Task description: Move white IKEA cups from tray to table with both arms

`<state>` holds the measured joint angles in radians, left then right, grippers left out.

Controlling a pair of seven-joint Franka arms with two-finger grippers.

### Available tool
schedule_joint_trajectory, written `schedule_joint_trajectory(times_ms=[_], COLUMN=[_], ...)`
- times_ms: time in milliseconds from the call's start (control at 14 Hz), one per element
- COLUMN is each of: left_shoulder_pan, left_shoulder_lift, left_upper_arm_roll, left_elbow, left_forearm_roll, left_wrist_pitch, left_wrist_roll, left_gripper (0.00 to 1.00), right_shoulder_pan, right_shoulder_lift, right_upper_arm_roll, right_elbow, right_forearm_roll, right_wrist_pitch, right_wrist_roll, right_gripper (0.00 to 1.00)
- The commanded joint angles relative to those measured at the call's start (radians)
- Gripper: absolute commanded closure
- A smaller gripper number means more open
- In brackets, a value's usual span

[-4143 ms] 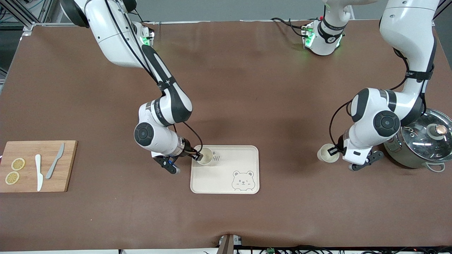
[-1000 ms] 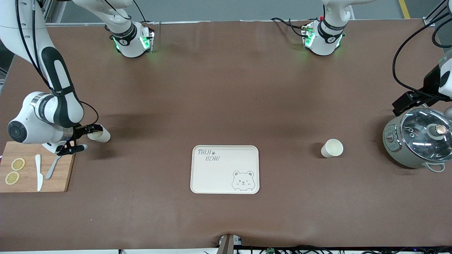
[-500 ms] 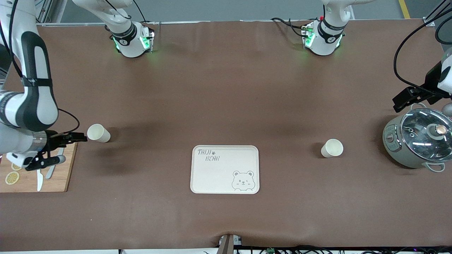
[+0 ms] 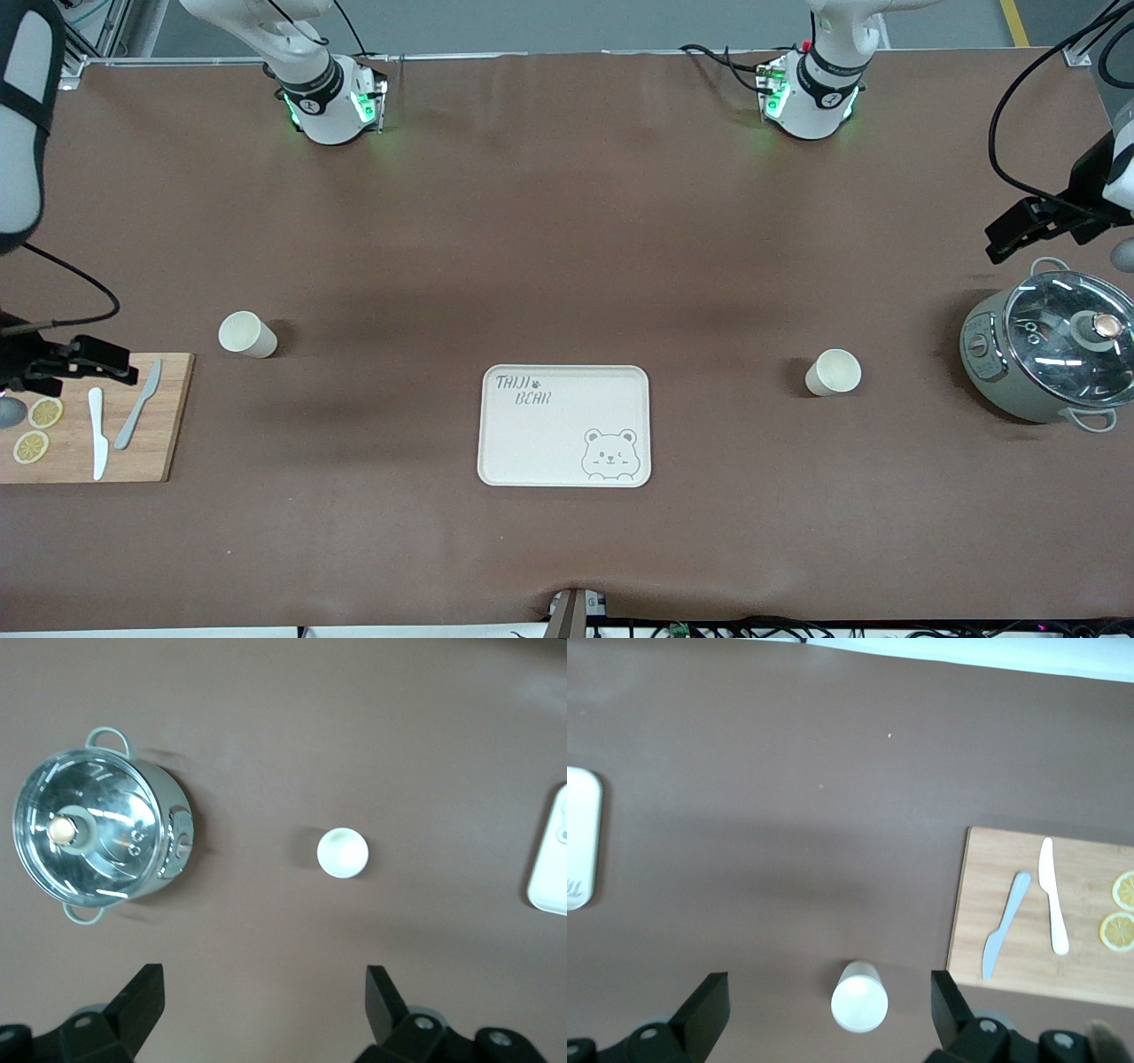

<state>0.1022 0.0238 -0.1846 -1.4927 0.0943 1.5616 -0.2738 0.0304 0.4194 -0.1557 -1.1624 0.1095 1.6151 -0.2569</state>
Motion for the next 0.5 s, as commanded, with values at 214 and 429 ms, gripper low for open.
schedule_joint_trajectory(times_ms=[214, 429], left_shoulder_pan=[0.010, 0.005], left_shoulder_lift=[-0.033, -0.047], left_upper_arm_roll=[-0.001, -0.004], left_elbow=[-0.006, -0.026], left_forearm_roll=[-0.030, -0.036], left_wrist_pitch=[-0.025, -0.025], left_wrist_roll=[0.019, 0.019], left_gripper=[0.00, 0.00], right_shoulder_pan=[0.002, 0.019], right_shoulder_lift=[-0.336, -0.428], right_upper_arm_roll=[-0.002, 0.007], right_elbow=[-0.202, -0.267], right_forearm_roll=[-0.060, -0.095], right_wrist_pitch=[-0.130, -0.204], right_wrist_roll=[0.056, 0.183], right_gripper=[0.00, 0.00])
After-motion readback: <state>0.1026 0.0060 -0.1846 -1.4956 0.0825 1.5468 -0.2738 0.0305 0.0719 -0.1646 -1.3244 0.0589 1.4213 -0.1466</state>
